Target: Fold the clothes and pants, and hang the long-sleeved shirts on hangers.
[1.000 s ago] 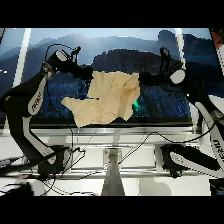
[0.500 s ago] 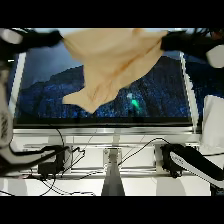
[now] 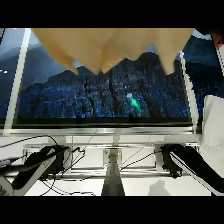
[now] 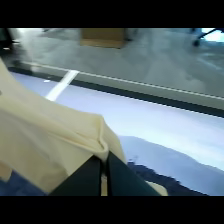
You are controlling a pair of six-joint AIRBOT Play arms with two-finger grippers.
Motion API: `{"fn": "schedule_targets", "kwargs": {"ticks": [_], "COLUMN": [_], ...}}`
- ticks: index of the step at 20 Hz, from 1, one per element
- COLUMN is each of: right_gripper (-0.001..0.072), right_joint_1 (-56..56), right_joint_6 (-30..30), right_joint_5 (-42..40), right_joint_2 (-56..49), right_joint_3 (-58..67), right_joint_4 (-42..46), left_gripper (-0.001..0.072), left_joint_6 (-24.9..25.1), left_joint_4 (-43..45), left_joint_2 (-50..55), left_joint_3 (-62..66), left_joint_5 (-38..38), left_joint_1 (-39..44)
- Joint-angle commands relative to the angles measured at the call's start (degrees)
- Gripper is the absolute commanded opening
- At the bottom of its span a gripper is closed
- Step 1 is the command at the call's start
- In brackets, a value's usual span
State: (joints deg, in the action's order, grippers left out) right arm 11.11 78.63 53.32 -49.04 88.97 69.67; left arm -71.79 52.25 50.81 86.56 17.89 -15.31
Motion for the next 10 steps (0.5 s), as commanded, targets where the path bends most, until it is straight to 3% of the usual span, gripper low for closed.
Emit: {"fn": "schedule_targets", "kwargs": {"ticks": [1, 3, 5, 8, 10], "right_gripper": [0.0013, 0.0012, 0.0012, 0.0012, 0.0013], "right_joint_1": [0.02, 0.02, 0.00, 0.00, 0.00], "right_joint_6": [-8.07, -8.04, -7.74, -5.57, -5.38], "right_joint_5": [4.31, 4.35, 4.37, 4.20, 4.26], "right_joint_2": [2.45, 2.69, 2.14, -1.05, -4.81], "right_joint_3": [0.48, 0.48, 0.46, -1.11, -3.21], "right_joint_4": [-16.81, -20.22, -16.92, -10.60, -8.09], "left_gripper": [0.0009, 0.0008, 0.0007, 0.0007, 0.0007], "left_joint_6": [5.16, 7.67, 10.84, 11.02, 13.03], "left_joint_4": [0.20, 0.20, 0.20, 0.17, 0.17], "left_joint_2": [-6.67, -7.30, -4.81, 4.20, 13.35], "left_joint_3": [0.04, 0.04, 0.07, 0.04, 0.07], "left_joint_5": [-4.44, -7.91, -8.70, 1.62, 4.68], "left_joint_1": [-1.20, -1.20, -1.20, 1.49, 7.43]}}
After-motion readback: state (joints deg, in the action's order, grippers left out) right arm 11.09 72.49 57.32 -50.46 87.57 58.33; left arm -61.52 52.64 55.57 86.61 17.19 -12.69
